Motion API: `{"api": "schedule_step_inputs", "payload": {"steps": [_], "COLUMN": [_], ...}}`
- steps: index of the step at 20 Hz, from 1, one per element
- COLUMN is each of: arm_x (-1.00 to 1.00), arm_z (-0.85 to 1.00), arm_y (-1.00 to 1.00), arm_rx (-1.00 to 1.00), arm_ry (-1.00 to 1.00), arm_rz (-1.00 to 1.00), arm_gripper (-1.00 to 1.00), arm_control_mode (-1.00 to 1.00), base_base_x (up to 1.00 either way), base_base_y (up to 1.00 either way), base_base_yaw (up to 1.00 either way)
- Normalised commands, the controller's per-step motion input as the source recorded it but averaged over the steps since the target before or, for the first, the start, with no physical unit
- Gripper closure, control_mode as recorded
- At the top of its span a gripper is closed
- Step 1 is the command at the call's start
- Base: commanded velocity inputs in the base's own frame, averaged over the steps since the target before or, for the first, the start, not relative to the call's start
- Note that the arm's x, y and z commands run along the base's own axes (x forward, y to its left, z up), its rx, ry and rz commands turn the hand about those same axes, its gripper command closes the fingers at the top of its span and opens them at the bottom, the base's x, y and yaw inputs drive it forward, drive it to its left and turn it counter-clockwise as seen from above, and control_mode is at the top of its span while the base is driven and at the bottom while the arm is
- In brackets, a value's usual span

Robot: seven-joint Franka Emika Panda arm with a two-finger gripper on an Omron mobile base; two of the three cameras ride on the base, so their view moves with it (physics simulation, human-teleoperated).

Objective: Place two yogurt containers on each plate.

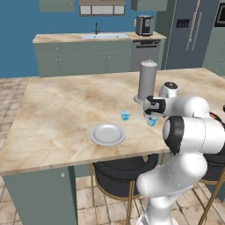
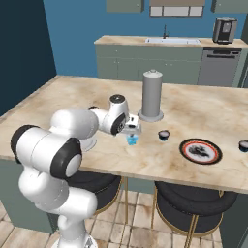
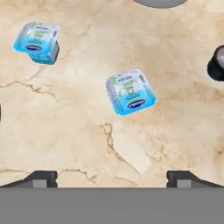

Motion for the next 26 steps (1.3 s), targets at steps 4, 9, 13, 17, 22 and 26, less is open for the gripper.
{"api": "schedule_step_inputs", "payload": {"steps": [4,9,13,17,22,26], "arm_x": [0.39,0.23,0.36,0.19,0.08,0.16], "arm_z": [-0.29,-0.14,-0.11,-0.13,-0.20,-0.18], "arm_y": [-0.15,0.00,0.00,-0.11,-0.25,-0.01], "arm_rx": [0.00,0.00,0.00,0.00,0.00,0.00], "arm_ry": [-0.05,0.00,0.00,0.00,0.00,0.00], "arm_rz": [0.00,0.00,0.00,0.00,0.03,0.00], "arm_gripper": [-1.00,-1.00,-1.00,-1.00,-1.00,-1.00], "arm_control_mode": [-1.00,-1.00,-1.00,-1.00,-1.00,-1.00], "base_base_x": [0.00,0.00,0.00,0.00,0.00,0.00], "base_base_y": [0.00,0.00,0.00,0.00,0.00,0.00], "base_base_yaw": [0.00,0.00,0.00,0.00,0.00,0.00]}}
